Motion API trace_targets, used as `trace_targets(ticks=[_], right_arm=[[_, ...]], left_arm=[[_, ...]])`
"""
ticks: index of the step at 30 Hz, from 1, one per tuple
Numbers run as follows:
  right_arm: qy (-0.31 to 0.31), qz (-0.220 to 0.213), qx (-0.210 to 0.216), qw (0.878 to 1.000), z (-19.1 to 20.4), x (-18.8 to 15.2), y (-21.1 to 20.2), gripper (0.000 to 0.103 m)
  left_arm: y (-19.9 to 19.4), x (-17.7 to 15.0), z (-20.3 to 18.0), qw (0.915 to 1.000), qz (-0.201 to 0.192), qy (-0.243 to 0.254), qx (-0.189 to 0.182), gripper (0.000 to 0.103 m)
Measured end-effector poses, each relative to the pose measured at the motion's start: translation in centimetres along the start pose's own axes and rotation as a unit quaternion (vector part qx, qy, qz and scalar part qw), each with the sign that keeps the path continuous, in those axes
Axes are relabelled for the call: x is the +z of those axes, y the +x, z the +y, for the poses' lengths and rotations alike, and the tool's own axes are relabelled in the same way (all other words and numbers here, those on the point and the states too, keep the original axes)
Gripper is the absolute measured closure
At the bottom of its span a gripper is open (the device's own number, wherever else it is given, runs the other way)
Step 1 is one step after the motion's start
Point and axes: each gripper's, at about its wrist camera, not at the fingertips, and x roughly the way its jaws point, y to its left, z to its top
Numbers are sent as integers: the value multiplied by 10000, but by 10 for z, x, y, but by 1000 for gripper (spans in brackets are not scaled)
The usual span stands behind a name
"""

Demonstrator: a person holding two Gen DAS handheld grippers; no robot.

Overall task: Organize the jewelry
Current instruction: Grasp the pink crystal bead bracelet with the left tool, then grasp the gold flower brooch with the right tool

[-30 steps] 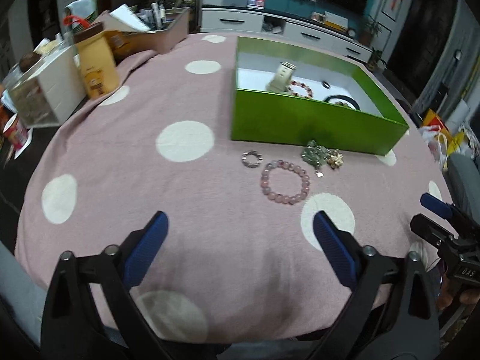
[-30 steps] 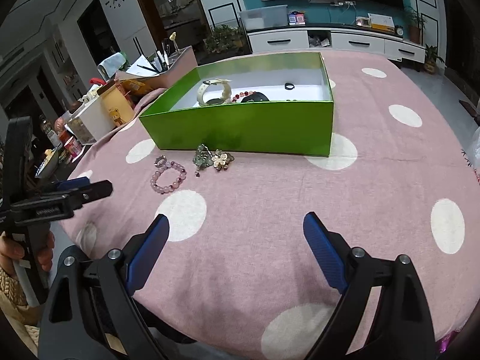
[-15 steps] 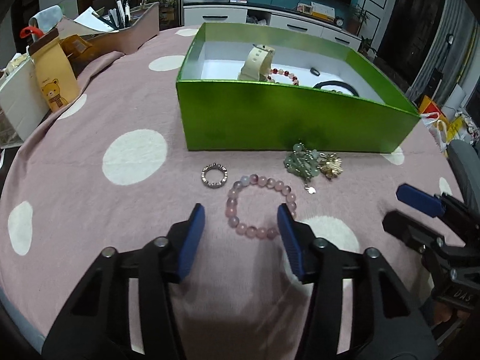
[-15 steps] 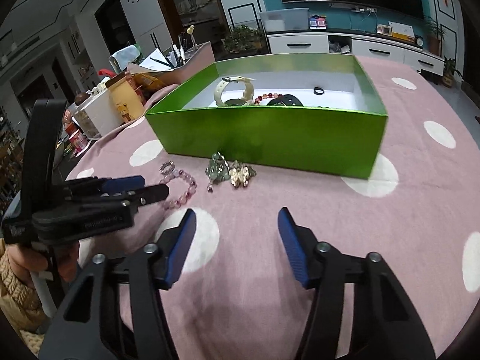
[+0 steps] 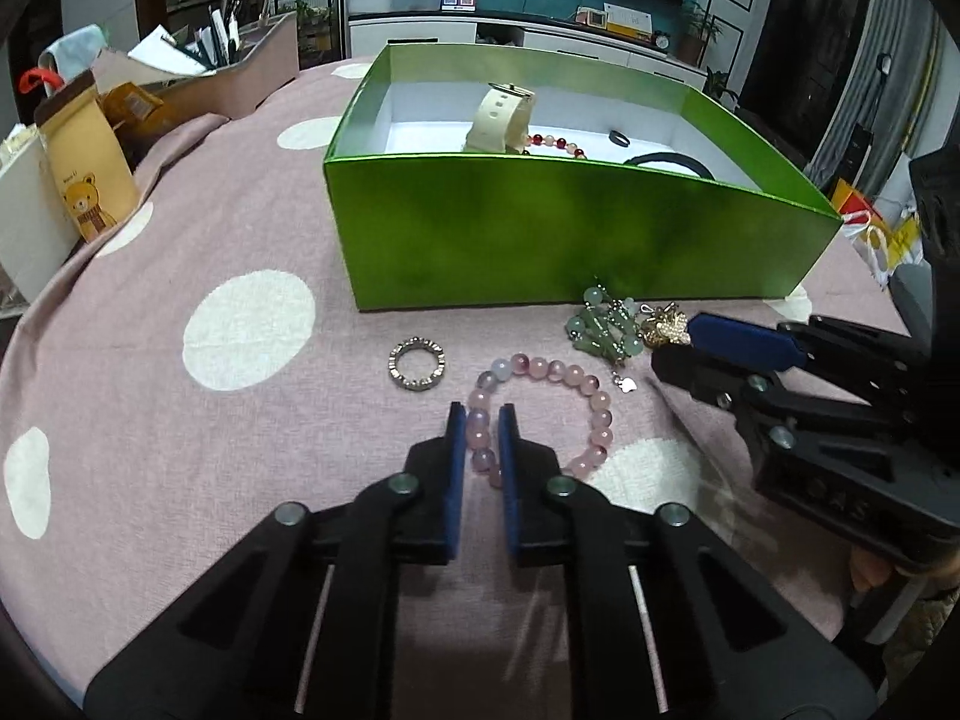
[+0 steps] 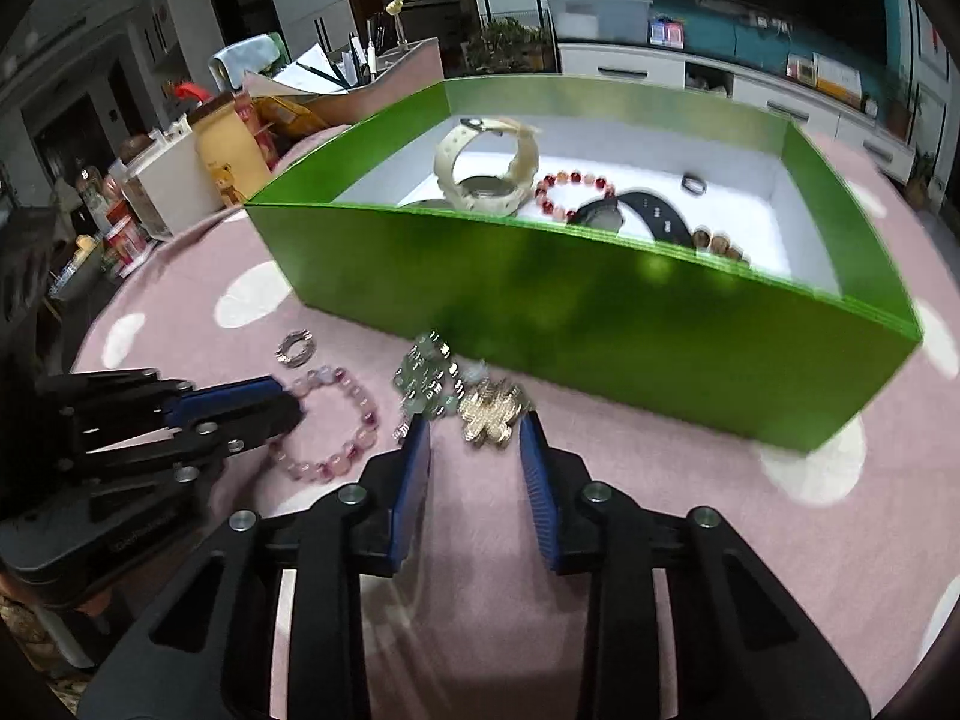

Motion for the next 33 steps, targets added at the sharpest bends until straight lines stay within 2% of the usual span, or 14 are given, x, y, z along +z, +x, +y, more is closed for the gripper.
trace_targets(ticks=[3, 5, 7, 12, 17, 25, 33], right_arm=[[-46, 86, -54, 9999, -1, 4, 6, 71], [-98, 125, -80, 9998, -1, 6, 9, 79], [-107, 134, -82, 9998, -1, 7, 10, 82], [-53, 137, -106, 9998, -3, 1, 3, 83], [155, -36, 85, 9998, -9, -12, -23, 83], [519, -185, 259, 9981, -15, -34, -50, 83], [600, -363, 384, 9968, -11, -37, -63, 83]], left_arm=[[0, 0, 1, 10000, -3, -14, -55, 94], [0, -2, 0, 10000, -9, 1, -62, 94], [0, -2, 0, 10000, -13, 6, -87, 94], [0, -1, 1, 9999, -13, -7, -144, 95], [-2, -1, 6, 9993, 25, -173, -316, 95], [-23, 3, 8, 9981, -160, -280, -524, 96], [-42, 10, 3, 9975, -347, -225, -569, 96]])
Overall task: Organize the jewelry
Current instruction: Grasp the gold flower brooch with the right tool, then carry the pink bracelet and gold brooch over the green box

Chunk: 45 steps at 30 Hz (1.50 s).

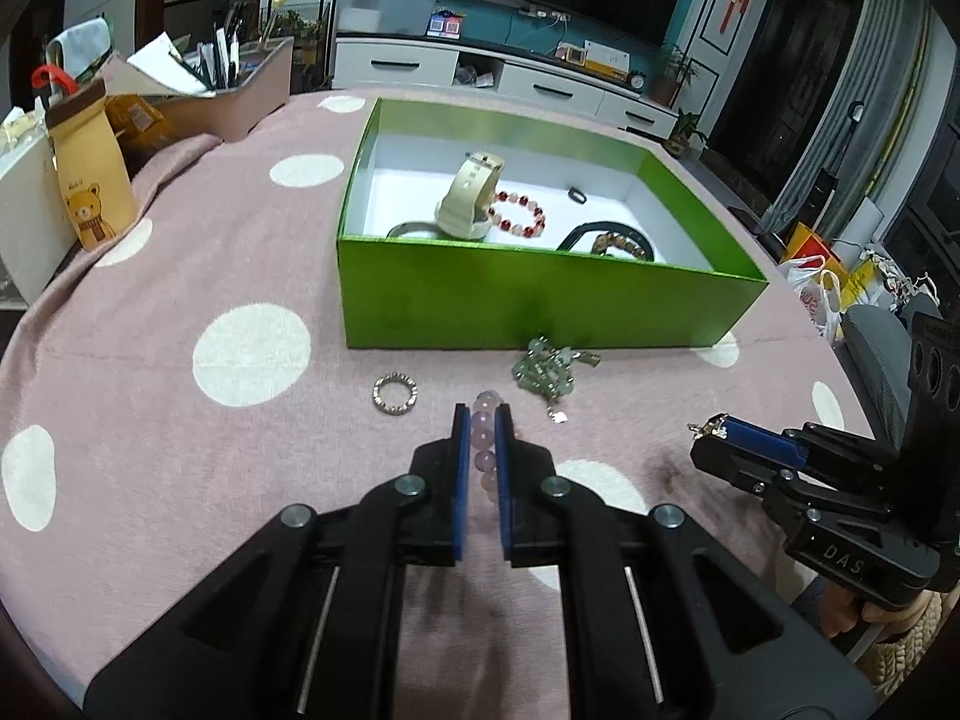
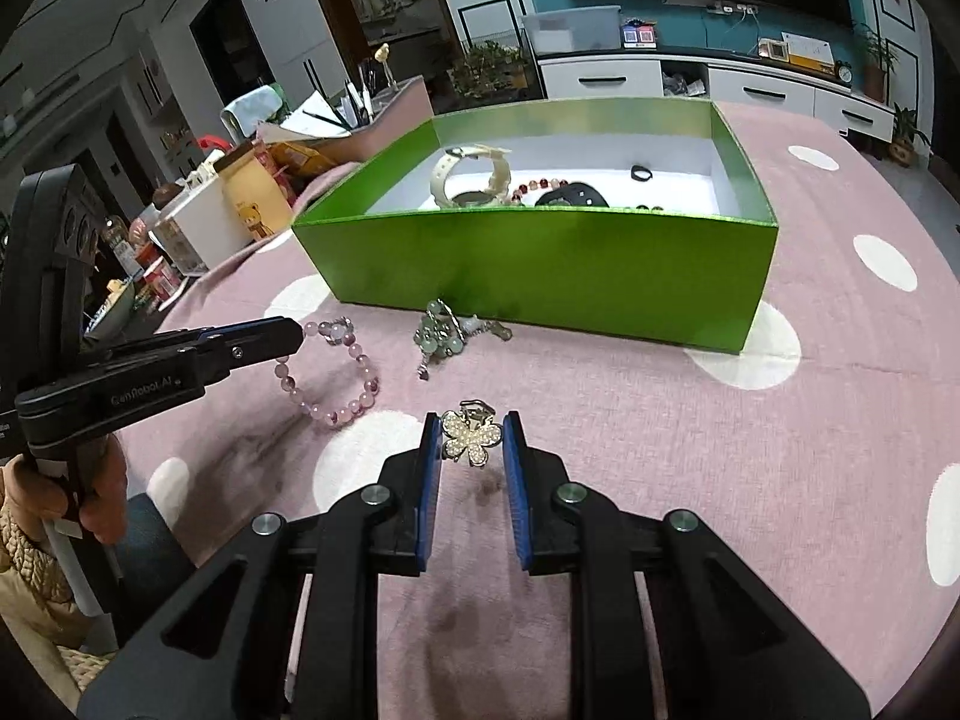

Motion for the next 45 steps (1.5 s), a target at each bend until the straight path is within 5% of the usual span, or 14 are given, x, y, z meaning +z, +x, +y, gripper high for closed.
trace_targets(ticks=[45], right_arm=[[236, -1088, 67, 9938, -16, 36, -61, 83]], left_arm=[[-66, 76, -15, 9953, -929, 160, 232, 96]])
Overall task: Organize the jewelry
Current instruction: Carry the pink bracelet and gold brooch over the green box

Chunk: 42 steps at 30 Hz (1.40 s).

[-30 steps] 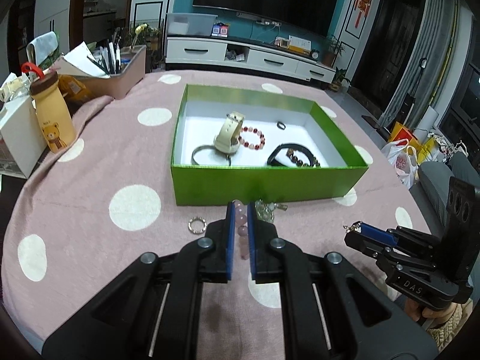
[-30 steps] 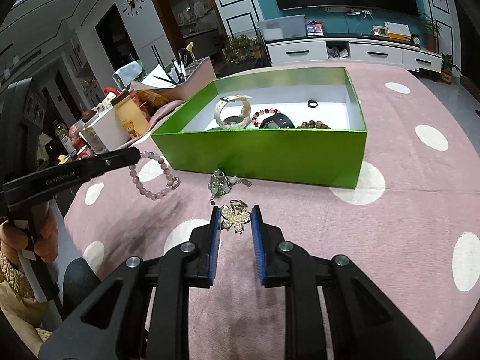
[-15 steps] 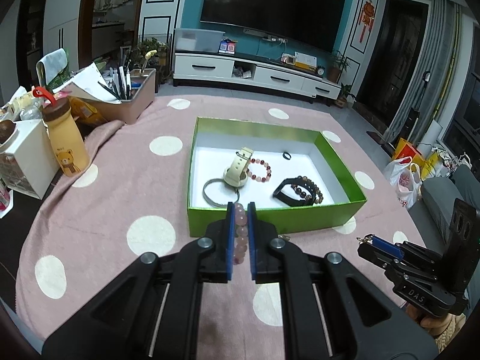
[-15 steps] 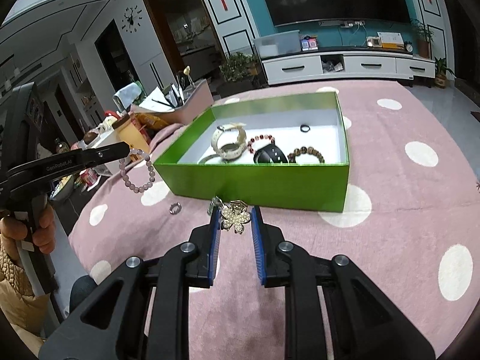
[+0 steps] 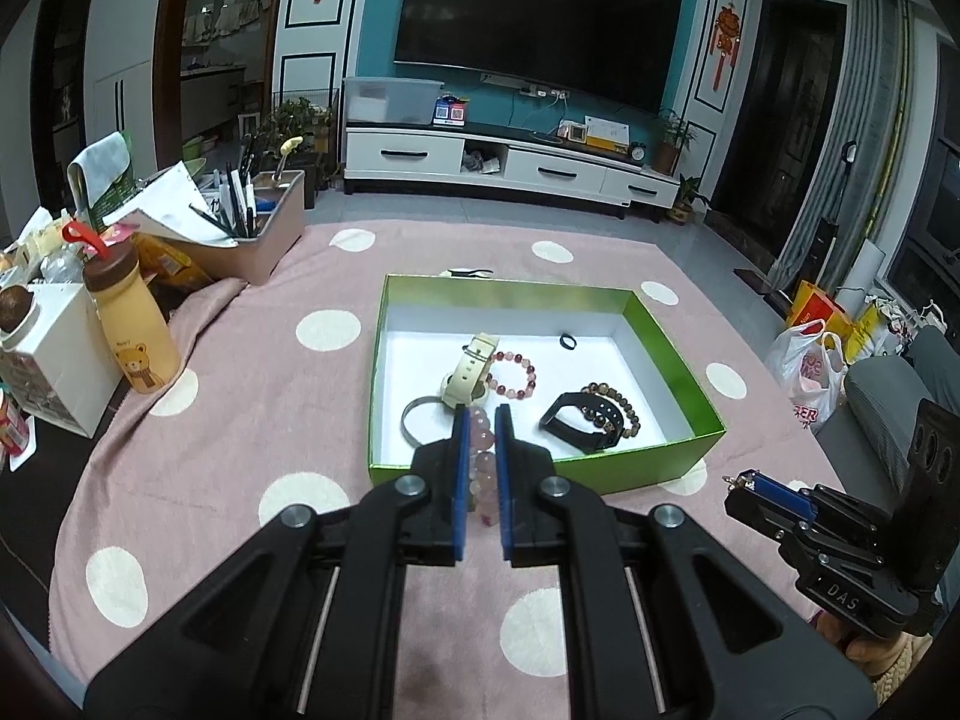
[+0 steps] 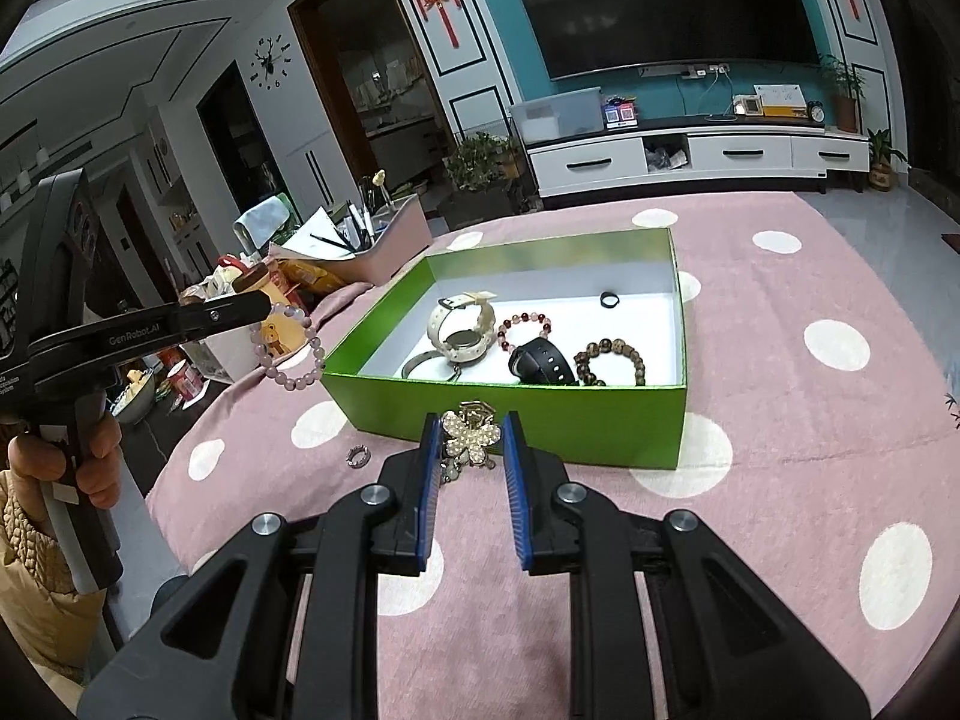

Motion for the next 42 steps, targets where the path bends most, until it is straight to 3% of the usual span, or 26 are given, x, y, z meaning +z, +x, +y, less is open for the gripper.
trace_targets(ticks=[42], right_arm=[[122, -217, -191, 9995, -22, 36, 19, 83]], left_arm=[[40, 40, -23, 9996, 16, 281, -80, 96]])
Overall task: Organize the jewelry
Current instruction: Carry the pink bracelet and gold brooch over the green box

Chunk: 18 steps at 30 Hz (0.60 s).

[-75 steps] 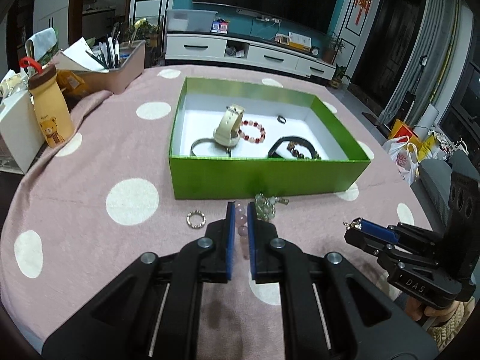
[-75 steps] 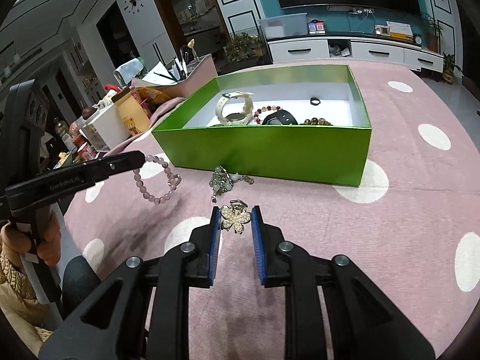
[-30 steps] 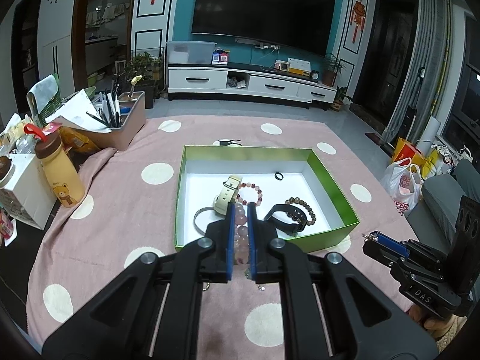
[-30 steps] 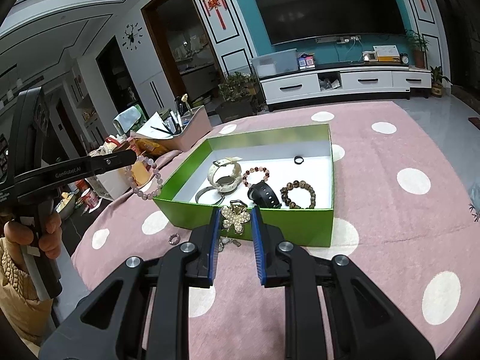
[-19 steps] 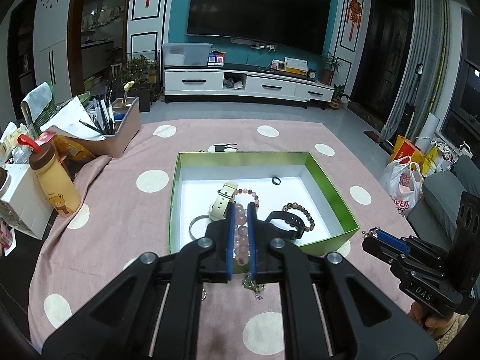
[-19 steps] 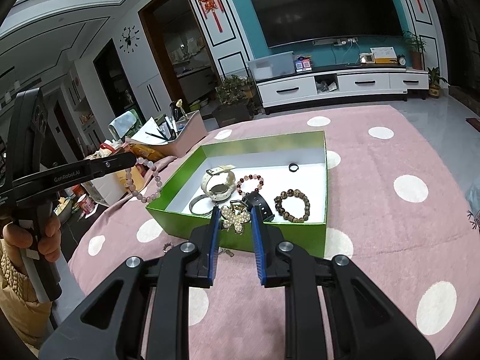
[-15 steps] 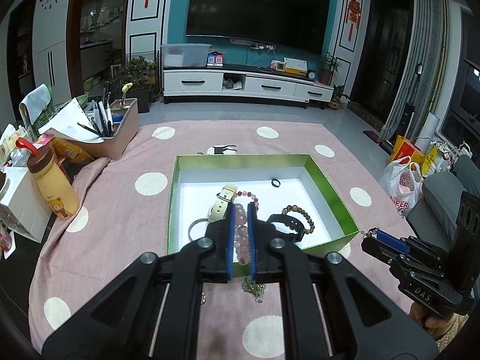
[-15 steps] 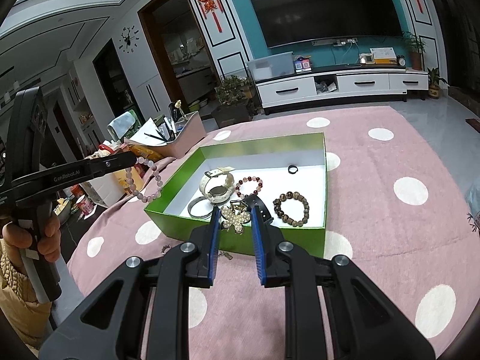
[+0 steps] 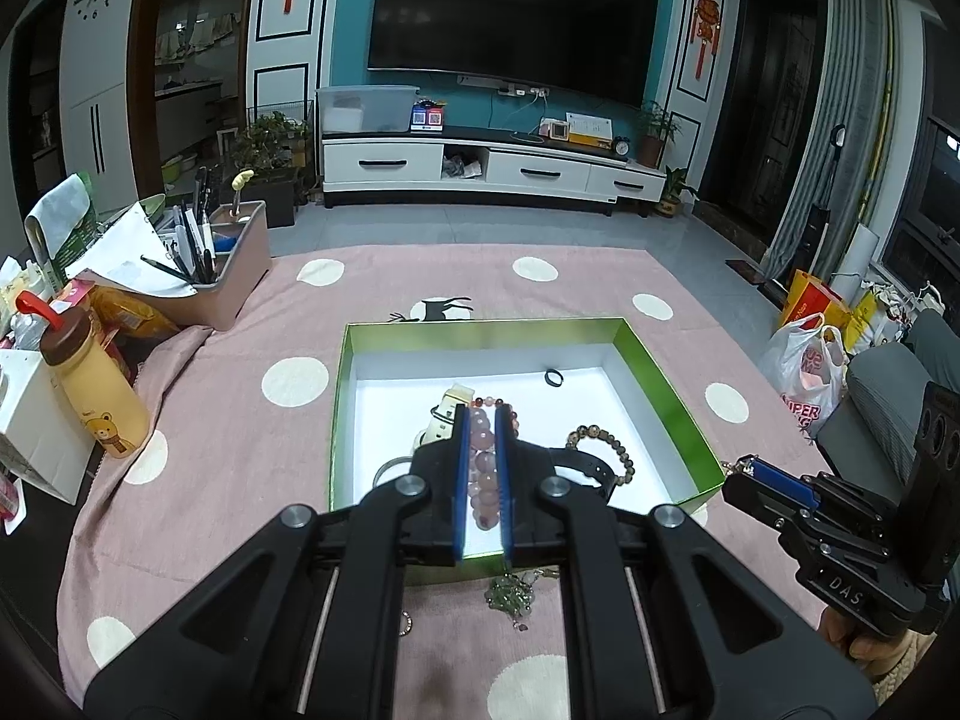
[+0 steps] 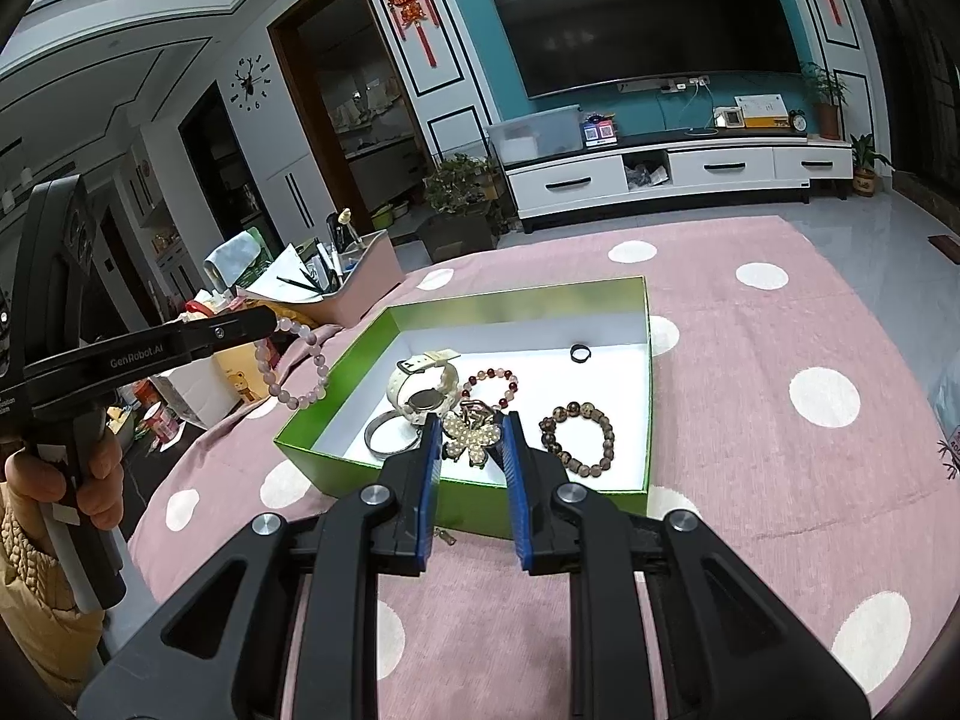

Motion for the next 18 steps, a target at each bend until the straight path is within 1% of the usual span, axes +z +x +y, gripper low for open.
trace_targets(ticks=[18], right_arm=[[-41, 88, -178, 9998, -5, 13, 24, 83]], left_arm=[[34, 4, 6, 9998, 218, 20, 21, 96]])
